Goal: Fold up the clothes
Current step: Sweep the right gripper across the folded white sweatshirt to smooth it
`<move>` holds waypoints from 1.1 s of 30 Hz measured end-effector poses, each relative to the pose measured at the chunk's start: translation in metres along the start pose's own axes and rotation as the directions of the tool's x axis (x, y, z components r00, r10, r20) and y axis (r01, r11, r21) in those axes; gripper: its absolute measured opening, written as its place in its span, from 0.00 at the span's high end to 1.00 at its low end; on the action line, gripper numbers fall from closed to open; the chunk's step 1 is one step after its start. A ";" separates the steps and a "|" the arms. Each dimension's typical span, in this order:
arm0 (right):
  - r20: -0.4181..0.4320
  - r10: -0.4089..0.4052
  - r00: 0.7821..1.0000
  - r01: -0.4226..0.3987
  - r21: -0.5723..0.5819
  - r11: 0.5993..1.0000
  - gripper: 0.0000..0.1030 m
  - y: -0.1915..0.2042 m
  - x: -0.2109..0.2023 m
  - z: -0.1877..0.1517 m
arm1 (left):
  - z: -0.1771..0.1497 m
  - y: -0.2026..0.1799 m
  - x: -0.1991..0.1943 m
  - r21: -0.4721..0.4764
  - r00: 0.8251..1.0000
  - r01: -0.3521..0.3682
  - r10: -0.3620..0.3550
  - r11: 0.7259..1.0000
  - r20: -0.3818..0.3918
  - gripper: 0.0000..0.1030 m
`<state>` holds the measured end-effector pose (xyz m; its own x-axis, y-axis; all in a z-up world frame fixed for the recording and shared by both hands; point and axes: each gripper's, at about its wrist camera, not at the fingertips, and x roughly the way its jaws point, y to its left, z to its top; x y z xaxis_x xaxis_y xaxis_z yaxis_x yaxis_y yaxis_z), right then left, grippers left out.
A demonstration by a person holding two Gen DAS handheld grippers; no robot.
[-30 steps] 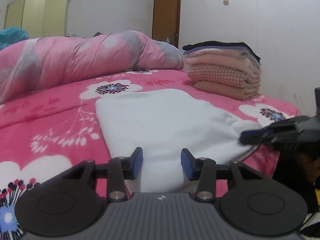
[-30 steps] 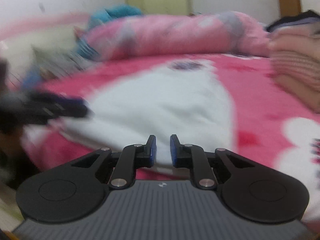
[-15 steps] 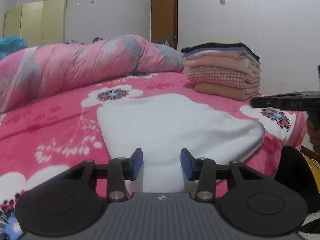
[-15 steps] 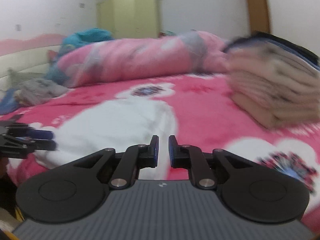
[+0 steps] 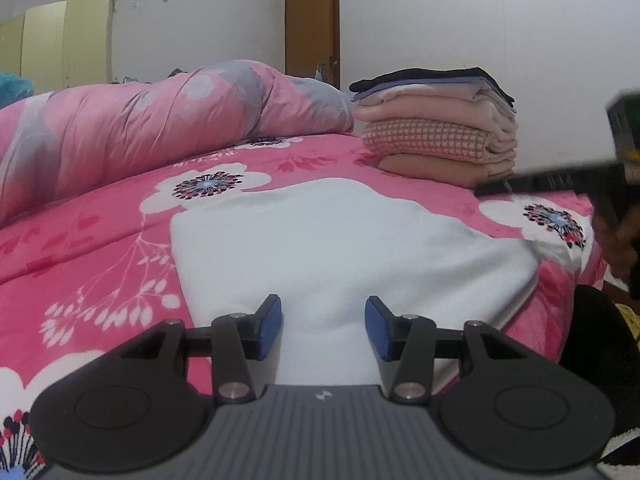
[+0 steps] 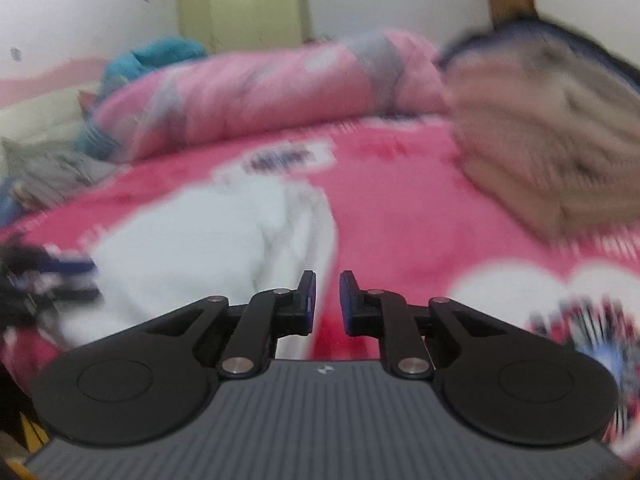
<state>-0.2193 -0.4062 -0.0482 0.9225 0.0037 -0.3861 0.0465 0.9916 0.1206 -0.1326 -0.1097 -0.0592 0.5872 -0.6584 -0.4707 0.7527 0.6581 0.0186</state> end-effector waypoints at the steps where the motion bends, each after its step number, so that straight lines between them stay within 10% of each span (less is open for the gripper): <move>1: 0.014 0.037 0.999 -0.036 -0.023 0.999 0.88 0.005 0.007 0.008 | 0.000 0.000 0.000 -0.006 1.000 -0.001 0.001 1.000 -0.001 0.52; 4: -0.010 0.143 0.990 -0.143 -0.081 0.986 0.89 0.018 0.038 0.020 | 0.000 0.000 0.001 -0.010 1.000 0.006 -0.006 1.000 -0.002 0.50; 8: -0.191 0.052 0.980 -0.076 -0.121 0.990 0.88 0.011 0.086 0.006 | -0.003 0.001 0.003 0.000 1.000 0.031 -0.031 1.000 0.001 0.46; 12: -0.193 -0.043 0.980 0.020 -0.117 0.993 0.86 0.002 0.081 0.025 | -0.006 0.002 0.004 0.007 0.998 0.056 -0.056 0.998 0.011 0.40; 20: -0.203 0.070 0.977 -0.116 -0.227 0.967 0.88 0.030 0.139 0.062 | -0.003 0.008 0.001 -0.053 0.997 0.075 -0.074 0.996 0.019 0.41; 33: -0.304 0.121 0.945 -0.138 -0.033 0.990 0.88 0.004 0.202 0.082 | -0.002 0.021 -0.002 -0.118 0.992 0.128 -0.125 0.985 0.032 0.40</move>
<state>-0.0010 -0.4124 -0.0507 0.7609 0.1630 -0.6281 -0.0937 0.9854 0.1422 -0.1186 -0.0936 -0.0594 0.4973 -0.7470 -0.4413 0.7814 0.6067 -0.1464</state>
